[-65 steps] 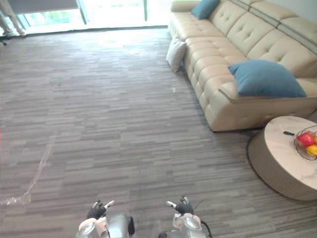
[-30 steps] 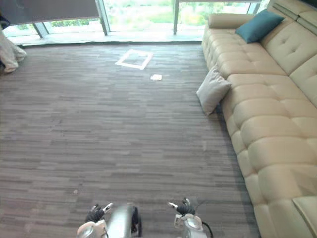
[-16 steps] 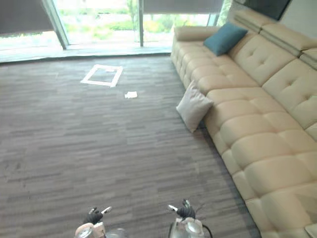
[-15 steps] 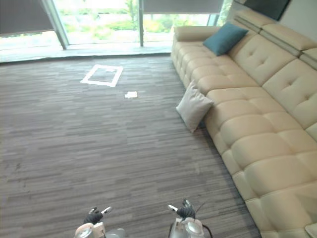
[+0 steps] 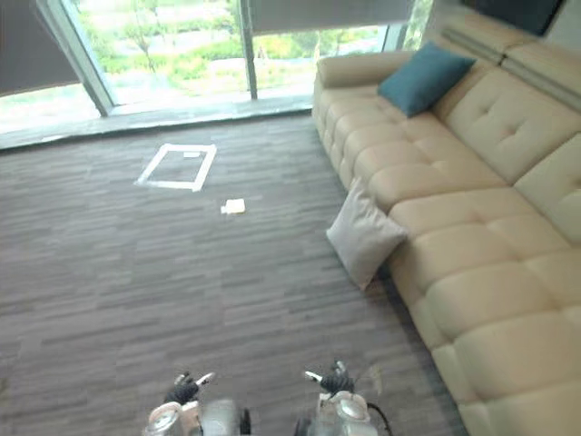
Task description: Pick up cushions and gather them together orderly.
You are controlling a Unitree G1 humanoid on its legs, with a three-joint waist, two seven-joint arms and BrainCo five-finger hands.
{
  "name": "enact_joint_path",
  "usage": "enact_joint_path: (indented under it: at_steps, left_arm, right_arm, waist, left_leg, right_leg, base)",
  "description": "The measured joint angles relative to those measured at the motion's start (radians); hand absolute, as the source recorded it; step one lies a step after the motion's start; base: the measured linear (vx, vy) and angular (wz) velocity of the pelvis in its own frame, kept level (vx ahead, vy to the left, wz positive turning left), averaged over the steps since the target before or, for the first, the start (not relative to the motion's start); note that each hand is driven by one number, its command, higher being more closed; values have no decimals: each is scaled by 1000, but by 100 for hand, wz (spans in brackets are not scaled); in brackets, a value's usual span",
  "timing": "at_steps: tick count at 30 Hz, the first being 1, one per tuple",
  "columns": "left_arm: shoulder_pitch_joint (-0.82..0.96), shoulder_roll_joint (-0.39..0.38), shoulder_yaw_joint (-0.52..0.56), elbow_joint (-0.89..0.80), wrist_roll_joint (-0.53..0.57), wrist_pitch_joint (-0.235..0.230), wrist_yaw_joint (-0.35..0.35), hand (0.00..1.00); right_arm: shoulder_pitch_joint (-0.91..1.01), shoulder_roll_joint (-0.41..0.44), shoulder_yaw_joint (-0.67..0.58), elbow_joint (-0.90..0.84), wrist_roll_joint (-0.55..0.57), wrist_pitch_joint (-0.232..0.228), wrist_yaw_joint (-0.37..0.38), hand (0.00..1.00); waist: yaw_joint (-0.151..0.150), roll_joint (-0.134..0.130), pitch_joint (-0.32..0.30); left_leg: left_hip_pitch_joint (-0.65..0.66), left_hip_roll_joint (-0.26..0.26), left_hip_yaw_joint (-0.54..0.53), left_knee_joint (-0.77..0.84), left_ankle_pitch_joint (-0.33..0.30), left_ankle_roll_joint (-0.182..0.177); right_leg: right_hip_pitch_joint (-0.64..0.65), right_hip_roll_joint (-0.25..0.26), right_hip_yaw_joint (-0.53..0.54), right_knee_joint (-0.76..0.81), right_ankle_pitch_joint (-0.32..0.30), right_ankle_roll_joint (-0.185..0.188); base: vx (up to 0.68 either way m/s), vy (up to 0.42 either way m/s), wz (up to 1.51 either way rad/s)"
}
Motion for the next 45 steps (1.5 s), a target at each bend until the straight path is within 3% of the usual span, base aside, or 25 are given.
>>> enact_joint_path:
  at_steps: [2, 4, 5, 7, 8, 10, 11, 13, 14, 18, 20, 21, 22, 24, 25, 27, 29, 31, 34, 36, 37, 38, 40, 44, 45]
  left_arm:
    - [2, -15, 24, -7, -5, -9, 2, 0]
    - [5, -15, 23, -5, -6, -12, 3, 0]
    - [2, 10, 19, -3, -3, -12, 3, 0]
    - [-4, 18, 11, 0, -3, -11, 2, 0]
    - [-6, 28, -9, 3, -3, -8, 4, 0]
    - [-8, 29, -29, 18, -2, -7, 4, 0]
    - [-18, 30, -38, 38, -2, -6, 4, 0]
    - [-38, 39, -41, 70, -3, 7, 4, 0]
    - [-41, 33, -59, 76, -3, 9, 4, 0]
    - [-45, 35, -56, 85, -1, 14, 3, 0]
    - [-47, 24, -58, 101, 5, 13, -4, 0]
    - [-45, 26, -57, 97, 9, 13, -9, 0]
    - [-47, 27, -52, 99, 15, 12, -9, 0]
    - [-50, -8, -47, 108, 42, 18, -12, 0]
    - [-53, -26, -43, 108, 55, 18, -16, 0]
    - [-57, -28, -29, 102, 55, 18, -21, 0]
    - [-61, -20, -18, 88, 54, 12, -23, 0]
    - [-62, -21, -15, 66, 53, 9, -28, 0]
    - [-66, -32, -15, 59, 52, 5, -29, 0]
    - [-68, -35, -16, 67, 52, 4, -28, 0]
    - [-71, -35, -17, 81, 52, 1, -27, 0]
    - [-79, -25, -16, 91, 52, 0, -27, 0]
    - [-89, -12, -18, 119, 52, -1, -26, 0]
    - [-105, 0, -30, 150, 53, 3, -25, 0]
    - [-104, 1, -30, 153, 54, 4, -21, 0]
  right_arm:
    - [-11, 0, -11, 0, -3, -4, -5, 0]
    - [1, 0, -8, 2, -23, -3, -8, 0]
    - [9, 0, 11, 2, -38, 0, -5, 0]
    - [17, -2, 6, -4, -38, -2, -7, 0]
    - [34, -2, 1, -4, -39, -3, -7, 0]
    - [51, -2, 1, -4, -38, -4, -7, 0]
    - [61, -11, 5, -3, -39, -5, -2, 0]
    - [78, -11, 5, -6, -39, -5, 1, 0]
    - [89, -11, 2, -24, -39, -4, 0, 0]
    - [80, -11, -35, -42, -40, -20, 5, 0]
    - [77, -10, -77, -41, -39, -20, 3, 0]
    - [80, -10, -81, -31, -40, -18, 3, 0]
    - [85, -11, -78, -22, -41, -16, 5, 0]
    - [69, -34, -88, -31, -38, -15, 8, 0]
    - [71, -33, -101, -33, -38, -13, 8, 0]
    - [73, -29, -84, -28, -36, -10, 6, 0]
    - [55, -13, -76, -1, -36, -7, 4, 0]
    - [54, 0, -79, 34, -35, -5, -1, 0]
    - [55, 1, -81, 35, -35, -5, -10, 0]
    - [57, 0, -77, 35, -35, -5, -10, 0]
    - [57, -1, -76, 36, -35, -5, -10, 0]
    - [58, -1, -67, 38, -35, -3, -7, 0]
    - [68, -1, -63, 33, -35, -4, -7, 0]
    - [75, -2, -56, 26, -33, -5, -7, 0]
    - [74, -2, -55, 24, -33, -5, -7, 0]
  waist:
    - [12, -1, 1]
    - [16, -2, -7]
    - [11, -32, -38]
    - [12, -49, -48]
    - [9, -56, -50]
    - [8, -53, -48]
    - [7, -47, -41]
    - [-21, -52, -28]
    - [-34, -30, -30]
    - [-48, -42, -11]
    - [-65, -43, -13]
    - [-65, -58, -21]
    - [-64, -72, -27]
    - [-78, 6, -28]
    - [-81, 29, -33]
    - [-81, 29, -33]
    - [-73, 12, -21]
    - [-59, -13, -13]
    - [-41, -9, -15]
    - [-41, 3, -23]
    - [-40, 7, -25]
    - [-40, -7, -26]
    - [-42, -38, -46]
    - [-40, -31, -40]
    - [-39, -33, -40]
  left_leg:
    - [-16, -13, -13, -295, 56, -27]
    - [-12, -22, -38, -400, 221, -33]
    - [-13, -63, -20, -381, 202, 37]
    - [-9, -78, 18, -339, 174, 71]
    - [25, -105, 25, -330, 153, 97]
    - [123, -133, 24, -362, 105, 103]
    - [212, -145, 20, -403, 47, 92]
    - [303, -163, 21, -426, 32, 96]
    - [365, -151, 26, -480, 5, 95]
    - [522, -136, 81, -557, -51, 73]
    - [589, -145, 89, -614, -52, 66]
    - [611, -167, 76, -627, -60, 43]
    - [631, -183, 62, -616, -65, 34]
    - [613, -133, 18, -483, -66, 24]
    - [537, -90, -27, -238, -38, -24]
    - [417, -43, -80, 47, 34, -111]
    - [316, -2, -75, 203, 0, -63]
    - [239, 2, -57, 150, -58, -21]
    - [160, -23, -144, -111, -86, -11]
    - [146, -57, -291, -270, -63, -7]
    - [155, -67, -329, -318, 20, -37]
    - [186, -70, -279, -332, 17, -48]
    - [204, -82, -198, -348, 2, -23]
    - [306, -67, -45, -422, -9, 3]
    - [338, -67, -12, -440, -9, 4]
  right_leg:
    - [66, -22, 44, -51, -23, 38]
    - [128, -46, 76, -77, -53, 80]
    - [130, -92, 85, -63, -55, 96]
    - [79, -126, 106, 51, -41, 119]
    - [46, -147, 114, 166, 4, 156]
    - [-38, -155, 129, 430, 107, 194]
    - [-150, -164, 133, 713, 166, 220]
    - [-282, -178, 93, 932, 116, 202]
    - [-368, -179, 27, 951, 74, 178]
    - [-494, -209, -237, 691, 20, 138]
    - [-471, -199, -403, 402, 88, 98]
    - [-466, -173, -415, 278, 194, 48]
    - [-448, -165, -411, 252, 158, -93]
    - [-413, -119, -407, 262, 94, -78]
    - [-362, -79, -395, 243, 52, -70]
    - [-299, -36, -364, 195, 34, -70]
    - [-219, -2, -316, 146, 23, -71]
    - [-150, -1, -249, 111, 20, -57]
    - [-116, -2, -129, 98, 3, -13]
    - [-124, -1, -60, 119, -17, 21]
    - [-134, 1, -9, 149, -38, 51]
    - [-138, -18, 40, 173, -51, 73]
    - [-156, -47, 87, 190, -49, 102]
    - [-242, -69, 75, 340, -3, 187]
    - [-266, -93, 30, 398, -6, 184]
  base:
    - [783, 253, -97]
    - [584, 260, -60]
    - [702, 336, -38]
    - [738, 357, -18]
    - [595, 310, -7]
    - [549, 290, -11]
    - [469, 213, -6]
    - [410, 145, 10]
    - [406, 100, -8]
    - [389, 20, -26]
    - [504, -40, 8]
    - [571, -70, -10]
    - [590, -104, -42]
    - [815, -181, -53]
    - [704, -148, -31]
    - [466, -51, -44]
    - [405, -25, -75]
    - [383, -7, -102]
    - [277, 124, -113]
    - [274, 266, -118]
    - [287, 303, -123]
    - [263, 297, -119]
    - [243, 328, -102]
    - [107, 211, -102]
    - [91, 172, -99]
